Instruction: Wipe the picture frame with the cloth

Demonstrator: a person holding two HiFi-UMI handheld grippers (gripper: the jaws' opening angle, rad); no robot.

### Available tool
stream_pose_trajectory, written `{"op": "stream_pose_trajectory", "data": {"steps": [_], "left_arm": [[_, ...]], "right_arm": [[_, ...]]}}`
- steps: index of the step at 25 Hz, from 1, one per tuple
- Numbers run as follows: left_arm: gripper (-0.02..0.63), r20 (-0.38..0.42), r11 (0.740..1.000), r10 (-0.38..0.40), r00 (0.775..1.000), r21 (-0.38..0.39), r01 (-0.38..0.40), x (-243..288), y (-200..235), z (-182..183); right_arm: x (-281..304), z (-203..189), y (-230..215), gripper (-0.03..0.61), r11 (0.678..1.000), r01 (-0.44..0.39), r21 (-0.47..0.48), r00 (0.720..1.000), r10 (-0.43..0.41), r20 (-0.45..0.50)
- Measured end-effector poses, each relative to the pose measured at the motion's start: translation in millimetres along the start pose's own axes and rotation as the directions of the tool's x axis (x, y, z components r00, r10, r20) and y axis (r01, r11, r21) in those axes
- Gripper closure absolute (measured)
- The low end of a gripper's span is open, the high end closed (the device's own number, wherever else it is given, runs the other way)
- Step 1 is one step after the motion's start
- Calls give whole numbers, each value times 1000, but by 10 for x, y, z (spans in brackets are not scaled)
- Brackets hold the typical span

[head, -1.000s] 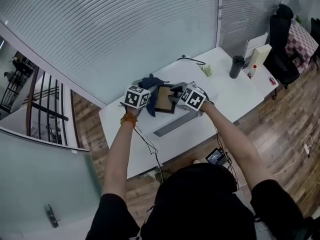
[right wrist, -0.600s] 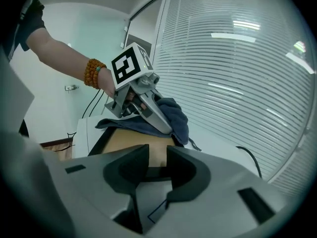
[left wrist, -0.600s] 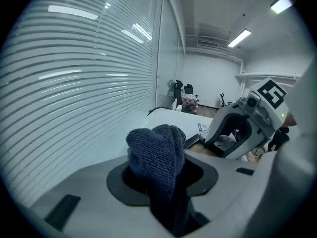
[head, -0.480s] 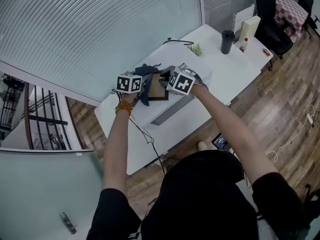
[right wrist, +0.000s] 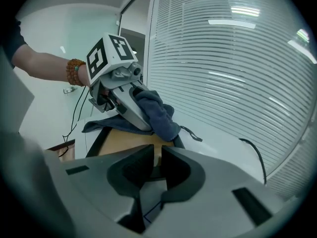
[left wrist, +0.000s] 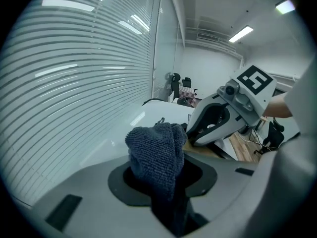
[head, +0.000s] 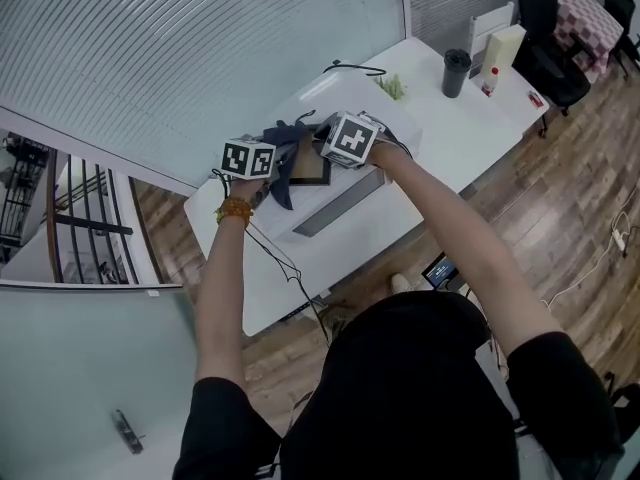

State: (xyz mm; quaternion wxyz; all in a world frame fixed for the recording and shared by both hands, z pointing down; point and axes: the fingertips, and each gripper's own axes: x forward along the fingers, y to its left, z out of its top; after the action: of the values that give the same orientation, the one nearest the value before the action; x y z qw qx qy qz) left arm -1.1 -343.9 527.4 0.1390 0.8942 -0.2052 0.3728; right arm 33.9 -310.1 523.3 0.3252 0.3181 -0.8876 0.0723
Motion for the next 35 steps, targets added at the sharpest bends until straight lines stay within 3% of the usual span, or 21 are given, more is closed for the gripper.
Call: {"op": "stream_pose_trajectory", "data": {"steps": [6,12,17,22,24,26,27,29,31,33,35], "left_arm": [[491,-33,993,36,999,109,-32,-177,-141,-132],[491,-16,993,15,1000,117,-13,-336,-356,-362],[499,115,998,61,991,-11,-60,-476,-416,-433],[494,231,992,113,966,23,-122,-644,-557,-542],[492,329,994,96,939,-83,-73,-827,-636,-514],[492,475,972,83,876,-233,35,-1137,-697,-361],[492,530,960,80,844,-270,79,-1305,-729,-272],[491,590,956,51,806,-263,132,-1584,-887,-161],[488,618,953,-33,786,-217,211,-1733,-1240,-203],[488,635,925,-140,760,-190,329,-1768,-1714,-377],[488,649,886,-208,732,-191,421,-1739,-2104,-537]], "right_arm": [[6,30,-12,537,1000,-5,2,1000,5,5],[-7,-15,-1,537,1000,-13,3,1000,13,5],[-17,-31,-6,537,1000,-23,18,1000,23,3],[1,-44,19,538,998,-44,36,999,43,12],[-48,-5,101,537,997,-68,-24,996,70,64],[-272,181,245,485,982,-48,-181,981,81,179],[-458,329,346,458,964,-12,-264,965,81,251],[-878,582,716,383,911,82,-403,920,87,383],[-1225,639,1351,338,825,174,-538,882,113,458],[-1410,581,2057,316,756,227,-614,866,131,482],[-1386,522,2513,311,725,285,-627,866,85,493]]}}
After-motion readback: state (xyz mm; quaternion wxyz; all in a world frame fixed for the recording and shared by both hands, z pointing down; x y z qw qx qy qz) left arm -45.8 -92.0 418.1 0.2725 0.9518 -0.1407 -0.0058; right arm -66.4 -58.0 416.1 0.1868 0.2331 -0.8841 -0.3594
